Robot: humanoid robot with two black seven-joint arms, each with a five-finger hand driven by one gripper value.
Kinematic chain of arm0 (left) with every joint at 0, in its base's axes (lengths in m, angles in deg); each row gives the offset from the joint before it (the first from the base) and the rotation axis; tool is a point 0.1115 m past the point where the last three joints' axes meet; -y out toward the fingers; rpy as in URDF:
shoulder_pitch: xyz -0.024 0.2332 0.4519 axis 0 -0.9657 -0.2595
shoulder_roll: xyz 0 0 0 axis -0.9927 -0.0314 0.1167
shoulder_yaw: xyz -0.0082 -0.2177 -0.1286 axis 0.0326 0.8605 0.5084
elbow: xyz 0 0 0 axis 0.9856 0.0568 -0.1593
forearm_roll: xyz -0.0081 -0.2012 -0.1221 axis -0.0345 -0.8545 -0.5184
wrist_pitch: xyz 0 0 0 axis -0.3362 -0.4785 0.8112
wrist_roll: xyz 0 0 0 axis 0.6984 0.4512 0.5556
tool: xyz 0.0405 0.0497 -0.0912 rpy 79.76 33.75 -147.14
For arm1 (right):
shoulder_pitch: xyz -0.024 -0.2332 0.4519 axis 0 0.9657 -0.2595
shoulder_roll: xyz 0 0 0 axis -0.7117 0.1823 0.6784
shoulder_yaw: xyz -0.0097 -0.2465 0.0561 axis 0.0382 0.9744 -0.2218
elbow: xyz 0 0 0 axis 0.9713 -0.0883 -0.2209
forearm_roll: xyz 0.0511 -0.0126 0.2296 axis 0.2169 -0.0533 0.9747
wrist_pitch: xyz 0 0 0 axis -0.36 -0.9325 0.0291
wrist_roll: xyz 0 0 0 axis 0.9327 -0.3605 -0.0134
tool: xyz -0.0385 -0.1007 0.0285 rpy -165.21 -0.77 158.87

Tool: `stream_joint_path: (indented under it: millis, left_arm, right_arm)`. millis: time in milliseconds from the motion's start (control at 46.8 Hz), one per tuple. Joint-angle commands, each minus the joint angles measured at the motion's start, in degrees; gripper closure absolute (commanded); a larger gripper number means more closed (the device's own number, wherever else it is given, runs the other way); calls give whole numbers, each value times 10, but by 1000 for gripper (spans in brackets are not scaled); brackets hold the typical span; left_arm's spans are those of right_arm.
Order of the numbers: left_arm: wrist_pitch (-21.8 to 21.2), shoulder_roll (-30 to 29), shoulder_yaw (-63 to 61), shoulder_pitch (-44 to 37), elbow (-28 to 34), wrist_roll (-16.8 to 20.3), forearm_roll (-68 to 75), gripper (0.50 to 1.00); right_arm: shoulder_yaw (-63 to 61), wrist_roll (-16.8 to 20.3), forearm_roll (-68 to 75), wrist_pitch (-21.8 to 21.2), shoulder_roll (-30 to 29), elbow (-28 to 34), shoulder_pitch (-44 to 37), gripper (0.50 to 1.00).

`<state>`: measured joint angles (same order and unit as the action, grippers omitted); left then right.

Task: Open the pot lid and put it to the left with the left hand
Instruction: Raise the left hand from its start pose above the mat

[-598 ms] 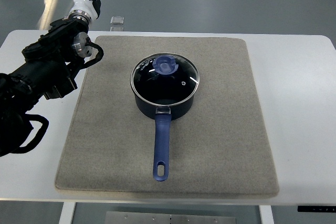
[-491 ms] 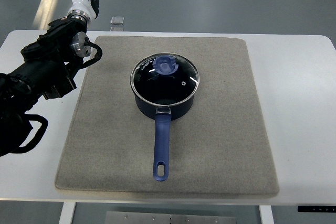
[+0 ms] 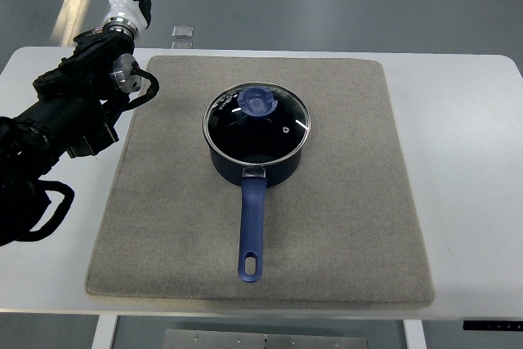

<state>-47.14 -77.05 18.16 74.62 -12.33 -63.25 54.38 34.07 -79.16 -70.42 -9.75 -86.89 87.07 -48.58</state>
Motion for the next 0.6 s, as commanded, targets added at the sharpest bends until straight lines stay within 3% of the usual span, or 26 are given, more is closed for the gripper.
stream_joint_path:
  millis: [0, 363, 577]
  left_arm:
    - [1, 1, 0, 0, -2, 1, 1, 510]
    - [4, 0, 0, 5, -2, -4, 2, 512]
    - [57, -5, -28, 36, -3, -26, 3, 512]
  right_arm:
    - [0, 0, 0, 0, 0, 0, 0, 585]
    - [0, 0, 0, 0, 0, 0, 0, 585]
    - [0, 0, 0, 0, 0, 0, 0, 585]
